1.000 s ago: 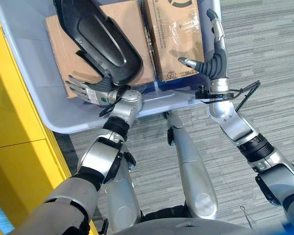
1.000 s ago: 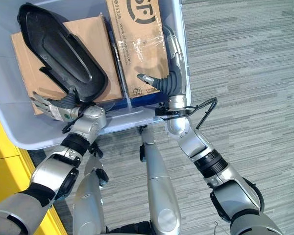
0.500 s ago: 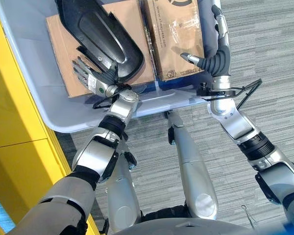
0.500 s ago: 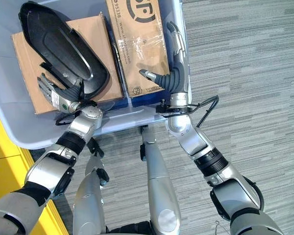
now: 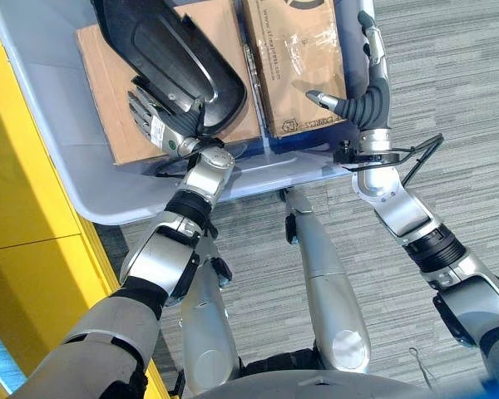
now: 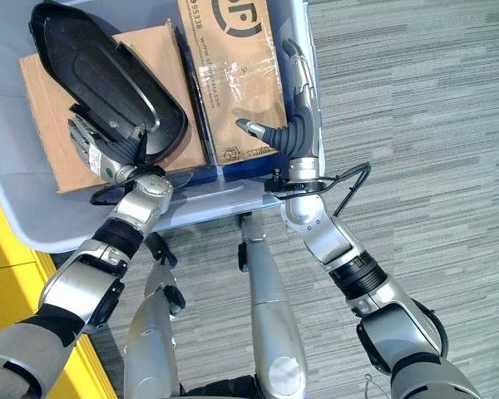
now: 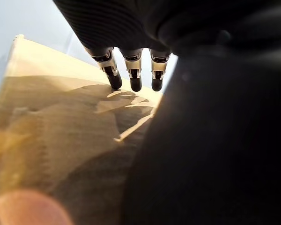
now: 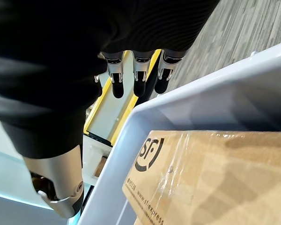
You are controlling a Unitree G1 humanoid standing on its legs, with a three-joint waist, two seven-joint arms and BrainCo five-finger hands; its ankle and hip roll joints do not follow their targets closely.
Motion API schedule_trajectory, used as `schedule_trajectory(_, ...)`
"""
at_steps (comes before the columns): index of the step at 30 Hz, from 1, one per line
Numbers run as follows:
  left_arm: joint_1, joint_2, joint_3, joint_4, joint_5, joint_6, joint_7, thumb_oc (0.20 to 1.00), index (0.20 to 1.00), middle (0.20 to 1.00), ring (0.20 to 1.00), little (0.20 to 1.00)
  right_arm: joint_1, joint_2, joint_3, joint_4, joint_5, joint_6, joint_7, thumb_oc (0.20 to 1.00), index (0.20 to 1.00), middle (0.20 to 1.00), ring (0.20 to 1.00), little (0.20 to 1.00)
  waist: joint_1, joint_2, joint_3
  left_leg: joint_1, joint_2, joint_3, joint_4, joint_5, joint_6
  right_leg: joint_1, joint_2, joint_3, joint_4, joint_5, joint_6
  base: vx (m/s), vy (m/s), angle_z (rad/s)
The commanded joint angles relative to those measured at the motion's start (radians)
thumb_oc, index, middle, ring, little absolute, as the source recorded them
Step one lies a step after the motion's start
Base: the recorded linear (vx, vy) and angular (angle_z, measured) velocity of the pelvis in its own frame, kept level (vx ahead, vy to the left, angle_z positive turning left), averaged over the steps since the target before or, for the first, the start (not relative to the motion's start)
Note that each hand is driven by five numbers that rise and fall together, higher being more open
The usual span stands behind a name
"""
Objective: Move parts from the plastic box to the shelf.
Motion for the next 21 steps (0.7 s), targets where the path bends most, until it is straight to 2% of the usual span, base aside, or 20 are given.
schedule_trajectory(1,0.019,-0.013,0.03,0.078,-0.09,0.053,-0.162,1.0,1.0,1.0,1.0,1.0,0.008,0.022,-0.048,-0.044,0.028,-0.011,0.019,1.0,1.0,1.0,1.0,1.0,-0.032,-0.058,-0.03,-0.107,0.067,-0.065,0.095,-0.009,-0.059,0.093,0.005,-0.057,-0.06,-0.02,0.042,0.0,0.0,0.0)
schedule_trajectory(7,0.049,-0.035,0.033,0.108,-0.192,0.074,-0.28,1.0,1.0,1.0,1.0,1.0,0.003,0.015,-0.061,-0.06,0.026,0.006,0.033,1.0,1.0,1.0,1.0,1.0,-0.035,-0.048,-0.03,-0.112,0.066,-0.059,0.092,0.0,-0.061,0.076,0.003,-0.055,-0.051,-0.021,0.041,0.0,0.006,-0.01)
schedule_trajectory(10,0.064,-0.046,0.046,0.132,-0.257,0.036,-0.304,1.0,1.0,1.0,1.0,1.0,-0.005,0.009,-0.07,-0.064,0.028,0.014,0.041,1.0,1.0,1.0,1.0,1.0,-0.037,-0.044,-0.03,-0.114,0.067,-0.055,0.093,0.005,-0.063,0.071,0.002,-0.054,-0.049,-0.024,0.039,0.0,0.0,0.0)
schedule_trajectory(12,0.074,-0.057,0.059,0.139,-0.311,-0.021,-0.346,1.0,1.0,1.0,1.0,1.0,-0.011,0.0,-0.072,-0.073,0.039,0.024,0.04,1.0,1.0,1.0,1.0,1.0,-0.039,-0.04,-0.03,-0.116,0.067,-0.052,0.096,0.009,-0.064,0.065,0.002,-0.05,-0.044,-0.028,0.036,0.0,0.0,0.0)
schedule_trajectory(19,0.1,-0.095,0.063,0.111,-0.348,-0.084,-0.357,1.0,1.0,1.0,1.0,1.0,-0.005,-0.005,-0.088,-0.095,0.036,0.034,0.039,1.0,1.0,1.0,1.0,1.0,-0.042,-0.029,-0.03,-0.137,0.061,-0.047,0.1,0.01,-0.064,0.041,0.004,-0.045,-0.039,-0.031,0.032,0.01,-0.005,-0.03)
schedule_trajectory(21,0.105,-0.1,0.066,0.109,-0.344,-0.11,-0.379,0.2,0.2,0.2,0.2,0.2,-0.012,-0.007,-0.086,-0.09,0.039,0.034,0.029,1.0,1.0,1.0,1.0,1.0,-0.042,-0.028,-0.03,-0.137,0.062,-0.045,0.099,0.009,-0.064,0.038,0.003,-0.044,-0.039,-0.033,0.031,0.0,0.0,0.0)
